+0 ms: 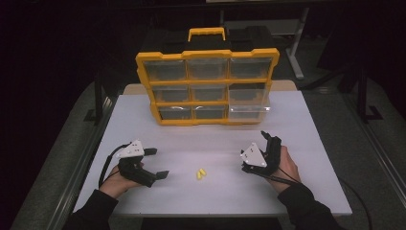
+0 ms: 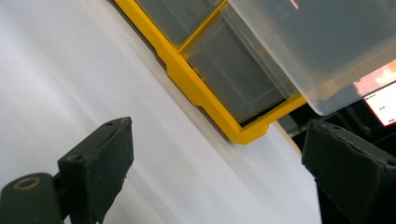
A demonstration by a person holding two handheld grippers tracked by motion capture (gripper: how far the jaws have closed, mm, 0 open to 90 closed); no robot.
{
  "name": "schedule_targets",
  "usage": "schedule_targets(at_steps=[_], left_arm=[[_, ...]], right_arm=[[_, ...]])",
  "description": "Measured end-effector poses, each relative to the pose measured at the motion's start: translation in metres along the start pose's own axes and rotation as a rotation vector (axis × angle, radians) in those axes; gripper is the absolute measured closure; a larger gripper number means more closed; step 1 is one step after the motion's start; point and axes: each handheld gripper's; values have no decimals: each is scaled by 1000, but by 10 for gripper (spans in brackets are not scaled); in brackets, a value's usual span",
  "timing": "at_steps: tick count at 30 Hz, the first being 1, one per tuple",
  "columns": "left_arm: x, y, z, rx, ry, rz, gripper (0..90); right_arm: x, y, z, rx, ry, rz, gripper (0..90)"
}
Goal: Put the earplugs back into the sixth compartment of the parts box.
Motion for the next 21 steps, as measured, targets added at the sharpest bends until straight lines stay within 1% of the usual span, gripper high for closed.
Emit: schedule_targets(at_steps=[7,12,16,21], left_arm=[[0,0,0,-1,0,0,3],[0,0,0,-3,-1,-2,3],[2,1,1,-7,-2,-3,3],[1,1,2,-9,-4,2,3]], right_arm=[[1,-5,-1,73,3,48,84],[1,-9,-2,147,3,87,84],[2,-12,-4,180,7,106,84],[3,-17,-7,246,4,147,84]])
Point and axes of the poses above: each handheld gripper's, and its own axes: x roughly forward along the jaws, z roughly out of its top, y roughly to its left, and after that the axes turned 2 degrees about y, right-handed
